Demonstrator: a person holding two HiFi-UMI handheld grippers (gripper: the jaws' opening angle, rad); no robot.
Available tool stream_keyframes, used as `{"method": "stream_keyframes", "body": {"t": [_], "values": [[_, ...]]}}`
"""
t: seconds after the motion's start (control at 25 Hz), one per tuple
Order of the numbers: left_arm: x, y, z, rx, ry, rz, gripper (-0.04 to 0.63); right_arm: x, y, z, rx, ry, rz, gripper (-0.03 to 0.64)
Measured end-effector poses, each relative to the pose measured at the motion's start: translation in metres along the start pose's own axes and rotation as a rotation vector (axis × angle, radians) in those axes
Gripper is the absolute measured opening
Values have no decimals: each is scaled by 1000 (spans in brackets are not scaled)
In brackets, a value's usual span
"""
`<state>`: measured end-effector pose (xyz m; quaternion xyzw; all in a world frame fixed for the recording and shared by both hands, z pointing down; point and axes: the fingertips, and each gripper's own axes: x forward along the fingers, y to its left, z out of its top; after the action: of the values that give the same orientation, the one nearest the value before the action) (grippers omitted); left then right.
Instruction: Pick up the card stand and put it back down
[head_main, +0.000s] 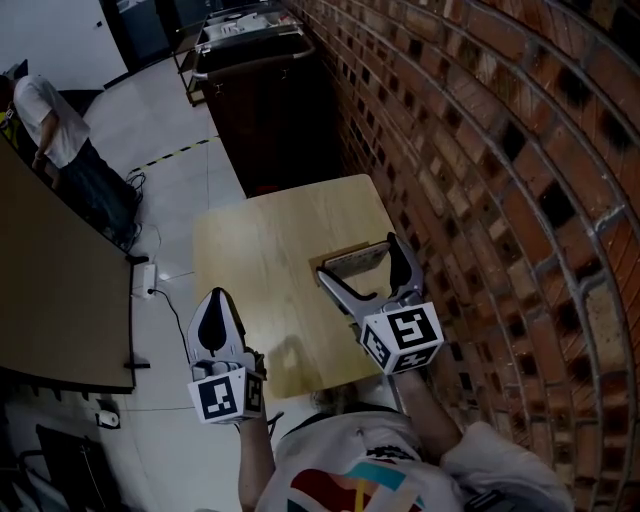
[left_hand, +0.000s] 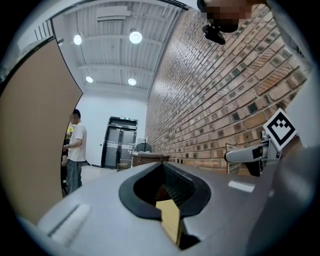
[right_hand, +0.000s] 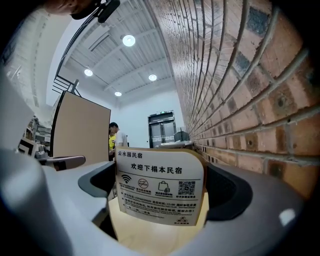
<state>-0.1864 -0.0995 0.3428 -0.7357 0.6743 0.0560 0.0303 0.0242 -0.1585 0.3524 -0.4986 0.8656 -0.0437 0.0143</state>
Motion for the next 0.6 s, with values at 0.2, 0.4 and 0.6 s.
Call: {"method": "stream_keyframes", "body": {"t": [0.2, 0.4, 0.6], "values": [[0, 0, -13, -2, 35, -16, 5, 40, -15, -12, -46, 34, -2, 531], [0, 11, -22, -15, 62, 27, 5, 99, -36, -29, -56, 69, -13, 531], [2, 28, -35, -7, 99, 70, 5, 155, -60, -69, -31, 124, -34, 531]]}}
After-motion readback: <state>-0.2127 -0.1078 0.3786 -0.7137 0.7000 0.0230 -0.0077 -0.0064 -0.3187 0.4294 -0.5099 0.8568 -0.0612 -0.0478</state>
